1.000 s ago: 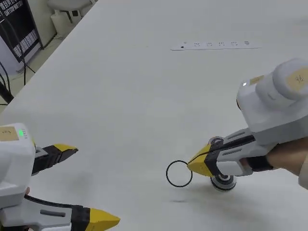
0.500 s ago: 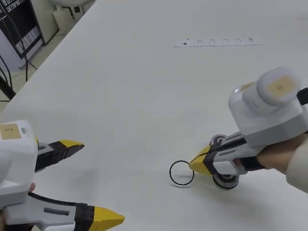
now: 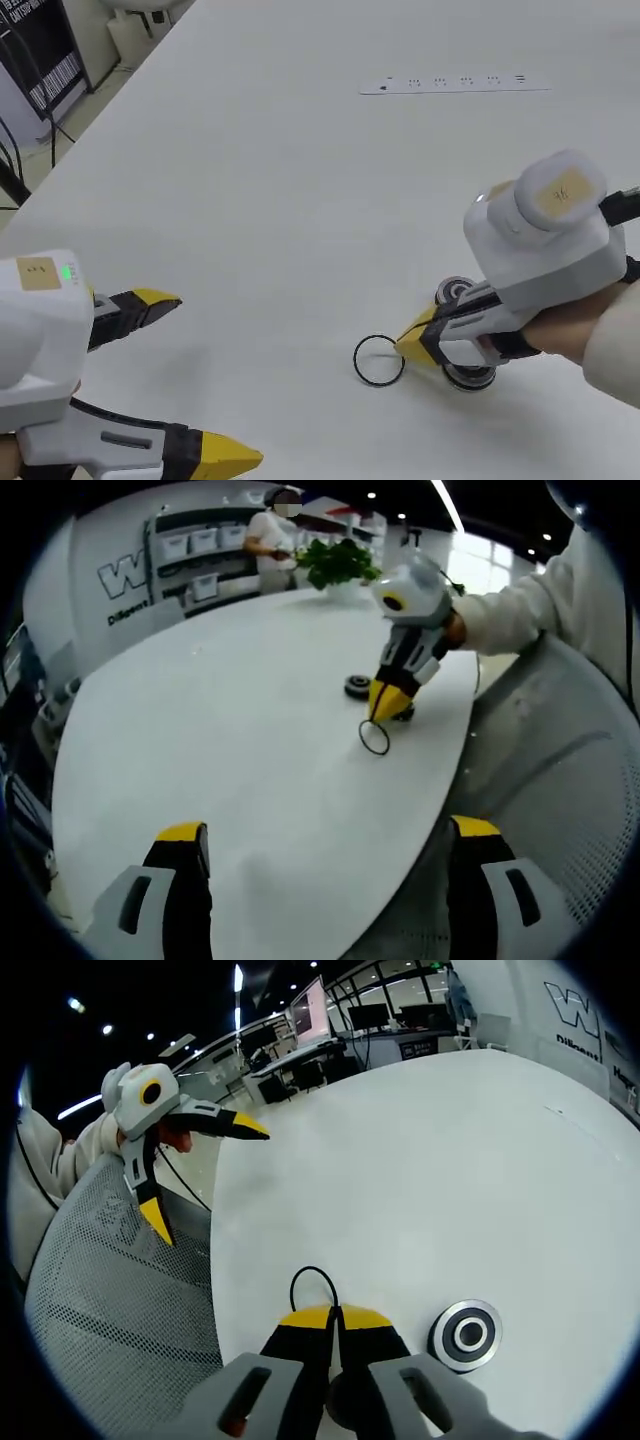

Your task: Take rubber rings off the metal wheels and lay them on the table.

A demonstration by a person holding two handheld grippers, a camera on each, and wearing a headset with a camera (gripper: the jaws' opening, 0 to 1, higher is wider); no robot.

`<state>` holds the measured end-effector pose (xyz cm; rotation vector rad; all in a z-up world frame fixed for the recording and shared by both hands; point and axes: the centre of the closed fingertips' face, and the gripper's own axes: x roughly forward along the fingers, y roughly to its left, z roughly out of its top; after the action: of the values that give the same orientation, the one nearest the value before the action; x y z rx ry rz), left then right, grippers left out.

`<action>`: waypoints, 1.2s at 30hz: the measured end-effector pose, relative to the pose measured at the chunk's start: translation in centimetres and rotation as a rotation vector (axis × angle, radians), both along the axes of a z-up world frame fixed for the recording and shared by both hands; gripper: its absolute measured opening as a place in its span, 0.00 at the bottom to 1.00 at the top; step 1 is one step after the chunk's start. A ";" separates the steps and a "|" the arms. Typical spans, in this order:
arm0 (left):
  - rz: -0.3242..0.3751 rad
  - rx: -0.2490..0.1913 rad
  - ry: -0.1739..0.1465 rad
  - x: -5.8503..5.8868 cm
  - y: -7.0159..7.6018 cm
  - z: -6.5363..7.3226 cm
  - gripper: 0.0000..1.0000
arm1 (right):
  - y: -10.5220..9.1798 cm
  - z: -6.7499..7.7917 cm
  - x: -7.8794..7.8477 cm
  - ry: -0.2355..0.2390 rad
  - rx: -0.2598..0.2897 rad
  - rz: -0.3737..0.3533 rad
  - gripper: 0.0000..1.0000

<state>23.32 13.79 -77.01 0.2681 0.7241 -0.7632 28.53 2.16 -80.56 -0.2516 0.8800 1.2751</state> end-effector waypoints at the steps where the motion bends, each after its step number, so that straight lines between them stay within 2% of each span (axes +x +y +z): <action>1: 0.001 0.001 0.001 0.0 0.0 0.0 1.00 | 0.0 0.0 0.0 0.002 -0.001 0.000 0.00; 13: 0.006 0.004 -0.002 -0.1 0.1 0.2 1.00 | -0.7 0.5 0.4 -0.014 0.001 -0.011 0.04; 19: 0.003 0.008 -0.003 -0.2 -0.1 0.3 1.00 | -1.4 1.4 0.9 -0.044 0.006 -0.024 0.07; 26: -0.001 0.011 -0.013 -0.2 -0.2 0.6 1.00 | -2.3 3.1 1.3 -0.077 0.035 -0.047 0.08; 36: -0.017 0.008 -0.020 -0.6 -0.6 1.2 1.00 | -4.0 4.8 1.7 -0.104 0.066 -0.089 0.10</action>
<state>22.72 13.22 -75.80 0.2890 0.7063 -0.7735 30.26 -1.85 -75.72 -0.2224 0.7514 1.1951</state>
